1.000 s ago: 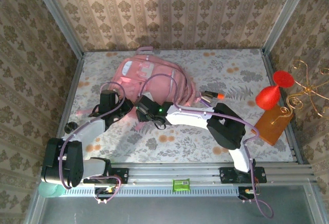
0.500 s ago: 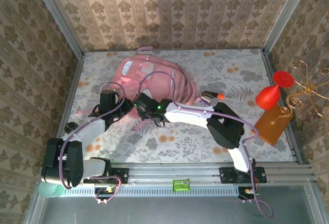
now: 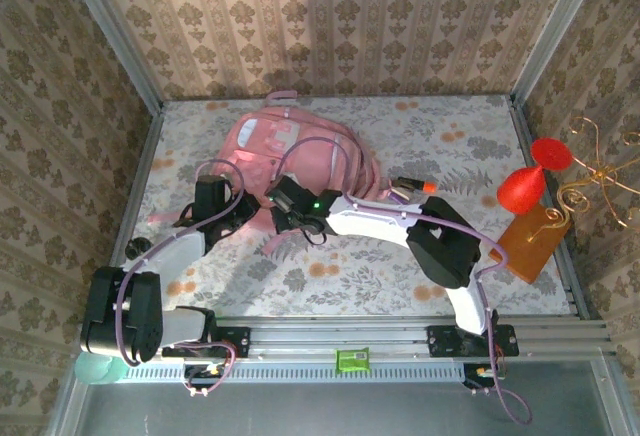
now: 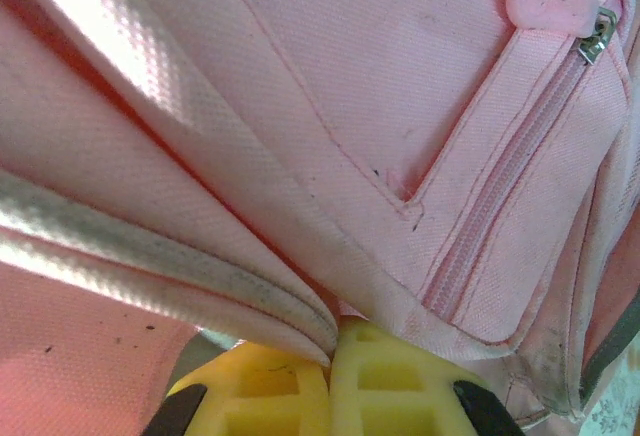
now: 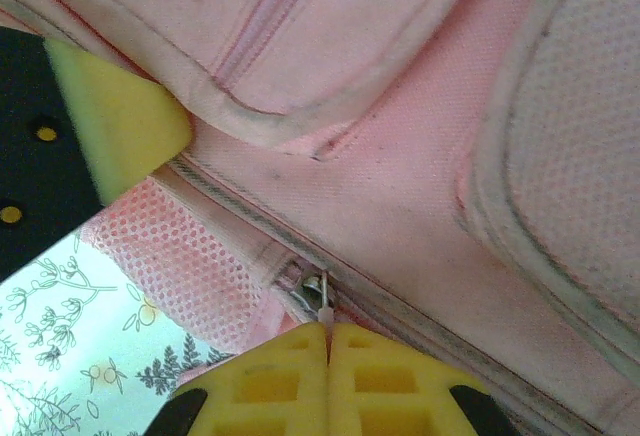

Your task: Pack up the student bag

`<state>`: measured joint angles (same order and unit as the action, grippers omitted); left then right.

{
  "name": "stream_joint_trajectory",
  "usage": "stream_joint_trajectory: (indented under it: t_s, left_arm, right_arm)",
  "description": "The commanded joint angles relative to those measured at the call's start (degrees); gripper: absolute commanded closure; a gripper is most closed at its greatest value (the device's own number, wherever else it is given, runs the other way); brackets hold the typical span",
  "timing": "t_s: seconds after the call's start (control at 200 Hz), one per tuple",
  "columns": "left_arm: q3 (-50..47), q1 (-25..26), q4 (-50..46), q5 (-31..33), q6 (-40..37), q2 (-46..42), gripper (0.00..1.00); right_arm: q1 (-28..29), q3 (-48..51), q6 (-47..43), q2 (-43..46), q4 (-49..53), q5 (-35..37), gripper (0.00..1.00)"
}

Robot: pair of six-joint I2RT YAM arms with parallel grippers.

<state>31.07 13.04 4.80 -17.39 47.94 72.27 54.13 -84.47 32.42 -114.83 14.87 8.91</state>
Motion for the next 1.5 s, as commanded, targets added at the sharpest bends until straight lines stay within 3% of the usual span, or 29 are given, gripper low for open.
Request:
stream_joint_trajectory:
  t_s: [0.0, 0.27, 0.76, 0.975, 1.145, 1.495]
  left_arm:
    - [0.2, -0.2, -0.6, -1.8, -2.4, -0.2, 1.00]
    - [0.1, -0.2, -0.6, -1.9, -2.5, -0.2, 1.00]
    - [0.0, -0.4, -0.4, -1.9, -2.4, -0.3, 1.00]
    - [0.0, -0.5, -0.2, -1.9, -2.4, -0.2, 1.00]
    - [0.0, -0.8, -0.6, -2.1, -2.6, -0.4, 1.00]
    - [-1.3, -6.8, -2.5, -4.4, -4.3, -2.9, 1.00]
  right_arm:
    - [-1.3, 1.9, 1.8, 1.7, 0.0, -2.4, 1.00]
    - [-1.3, 1.9, 2.6, -0.8, -0.7, -4.6, 0.88]
    - [-1.1, 2.2, 3.2, -2.8, 0.5, -4.4, 0.81]
    - [-1.0, 2.6, 2.7, -3.1, 0.2, -4.0, 0.84]
    - [-1.1, 3.9, 2.5, -1.5, -0.2, -2.8, 1.00]
    - [-3.1, 13.7, 5.3, 7.1, 2.5, 0.3, 1.00]
